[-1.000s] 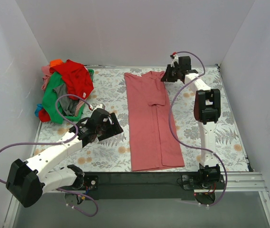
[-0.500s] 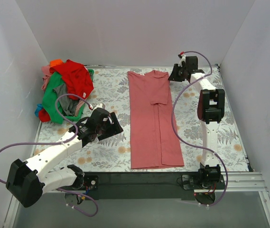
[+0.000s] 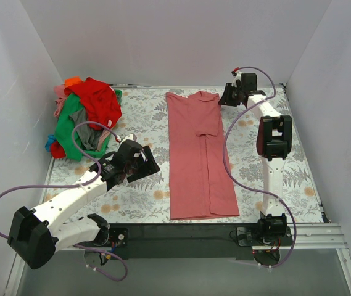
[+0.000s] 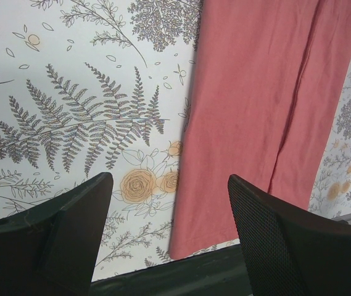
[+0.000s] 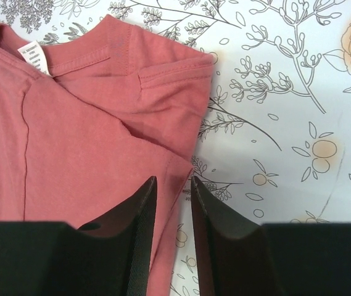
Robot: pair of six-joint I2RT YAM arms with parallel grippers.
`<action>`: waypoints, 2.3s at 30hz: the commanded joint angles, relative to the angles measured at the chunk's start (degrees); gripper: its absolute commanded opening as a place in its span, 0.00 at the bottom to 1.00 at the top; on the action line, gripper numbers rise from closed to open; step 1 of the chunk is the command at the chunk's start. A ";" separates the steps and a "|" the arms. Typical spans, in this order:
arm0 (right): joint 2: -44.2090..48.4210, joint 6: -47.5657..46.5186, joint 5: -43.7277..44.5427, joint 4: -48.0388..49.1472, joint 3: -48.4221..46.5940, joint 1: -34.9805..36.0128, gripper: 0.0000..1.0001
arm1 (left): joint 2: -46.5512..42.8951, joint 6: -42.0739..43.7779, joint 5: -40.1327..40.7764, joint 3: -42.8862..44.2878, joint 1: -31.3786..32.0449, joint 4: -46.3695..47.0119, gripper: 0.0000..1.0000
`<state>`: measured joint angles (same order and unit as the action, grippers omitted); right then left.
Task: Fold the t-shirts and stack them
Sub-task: Fold the tshirt
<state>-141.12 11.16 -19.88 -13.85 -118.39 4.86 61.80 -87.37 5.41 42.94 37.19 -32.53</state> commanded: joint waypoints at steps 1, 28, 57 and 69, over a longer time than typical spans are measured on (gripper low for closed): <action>-1.88 -0.08 -0.51 0.31 -2.81 -0.64 0.35 | -0.54 0.54 1.18 1.80 -0.45 -0.07 0.74; 3.30 -2.81 -3.41 0.66 -2.64 -0.47 0.01 | -1.42 0.71 1.71 1.80 -0.36 -0.69 0.74; 7.70 -14.14 3.00 -1.87 4.92 15.43 0.14 | -3.00 1.24 2.33 2.68 -0.45 -1.83 0.74; 21.67 -31.87 -13.59 -11.37 10.72 16.50 0.37 | -4.32 8.44 -3.55 1.80 -0.45 4.74 0.90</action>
<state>-126.02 -11.75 -25.15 -21.61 -108.27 21.85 59.81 -83.59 5.15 43.88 37.12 -32.23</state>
